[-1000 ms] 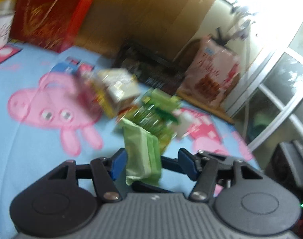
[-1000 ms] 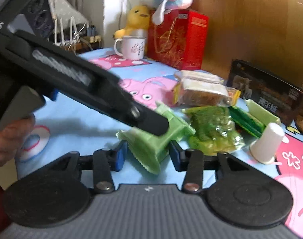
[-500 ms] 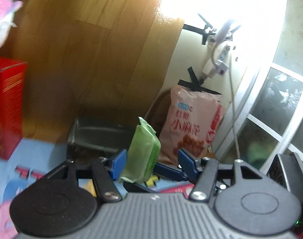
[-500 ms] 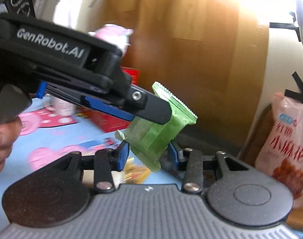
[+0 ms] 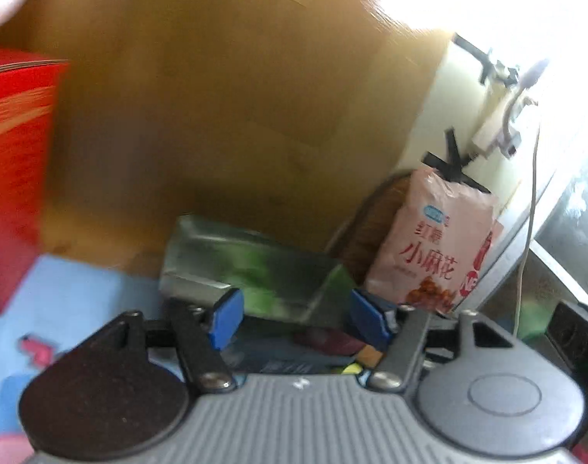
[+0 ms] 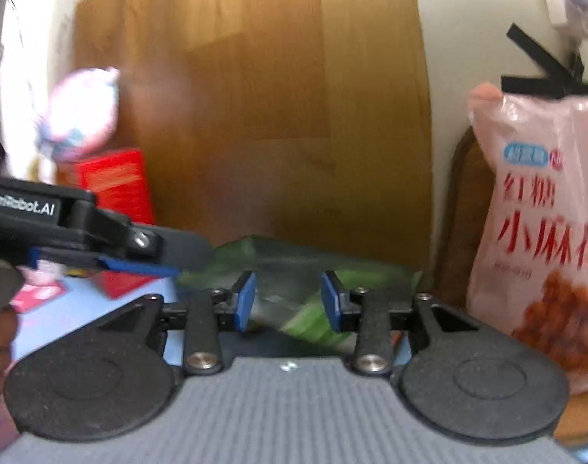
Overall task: Organize snacks
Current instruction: 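Move the left gripper to the clear bag of brown cake, then grasp the clear cake bag with the left gripper and lift it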
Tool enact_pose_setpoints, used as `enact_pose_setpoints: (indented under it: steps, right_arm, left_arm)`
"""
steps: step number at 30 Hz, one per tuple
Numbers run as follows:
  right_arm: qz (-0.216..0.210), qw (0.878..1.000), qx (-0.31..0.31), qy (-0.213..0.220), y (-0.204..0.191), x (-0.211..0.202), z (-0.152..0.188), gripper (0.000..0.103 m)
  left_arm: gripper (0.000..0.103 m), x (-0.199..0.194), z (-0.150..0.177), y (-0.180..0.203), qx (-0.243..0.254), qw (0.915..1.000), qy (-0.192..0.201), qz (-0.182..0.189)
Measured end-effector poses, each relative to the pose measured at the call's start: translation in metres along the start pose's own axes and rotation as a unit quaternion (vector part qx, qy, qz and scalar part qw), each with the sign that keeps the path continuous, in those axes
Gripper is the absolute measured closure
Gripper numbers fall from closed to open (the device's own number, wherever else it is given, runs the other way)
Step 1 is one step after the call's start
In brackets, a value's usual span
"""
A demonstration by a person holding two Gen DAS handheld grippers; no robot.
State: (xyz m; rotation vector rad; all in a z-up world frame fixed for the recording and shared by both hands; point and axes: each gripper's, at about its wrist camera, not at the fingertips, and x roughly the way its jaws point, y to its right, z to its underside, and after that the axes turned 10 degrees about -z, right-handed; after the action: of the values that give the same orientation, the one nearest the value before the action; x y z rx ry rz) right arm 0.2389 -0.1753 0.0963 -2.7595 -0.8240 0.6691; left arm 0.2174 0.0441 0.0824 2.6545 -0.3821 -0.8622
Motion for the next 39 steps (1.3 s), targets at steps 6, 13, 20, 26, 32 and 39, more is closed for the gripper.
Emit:
enact_pose_setpoints:
  steps: [6, 13, 20, 26, 32, 39]
  right_arm:
    - [-0.133, 0.989, 0.018, -0.069, -0.039, -0.013, 0.021, 0.038]
    - [-0.158, 0.973, -0.009, -0.17, -0.09, 0.03, 0.055, 0.036]
    - [-0.179, 0.967, 0.03, -0.177, -0.125, 0.003, 0.063, 0.041]
    - [-0.226, 0.962, -0.026, -0.149, -0.181, -0.051, 0.097, 0.042]
    - [-0.216, 0.964, -0.04, -0.148, -0.196, -0.075, 0.127, 0.04]
    - [-0.182, 0.972, -0.061, -0.138, -0.194, -0.086, 0.135, 0.039]
  left_arm:
    - [0.038, -0.054, 0.034, -0.051, -0.06, 0.9976, -0.019, -0.027]
    - [0.049, -0.085, 0.09, -0.074, -0.115, 0.9922, -0.036, -0.031]
    - [0.051, -0.111, 0.11, -0.077, -0.121, 0.9923, -0.021, -0.016]
    - [0.051, -0.149, 0.136, -0.079, -0.131, 0.9912, -0.019, 0.002]
    - [0.049, -0.165, 0.165, -0.077, -0.127, 0.991, -0.038, -0.015]
    - [0.031, -0.181, 0.161, -0.079, -0.129, 0.9913, -0.015, -0.021]
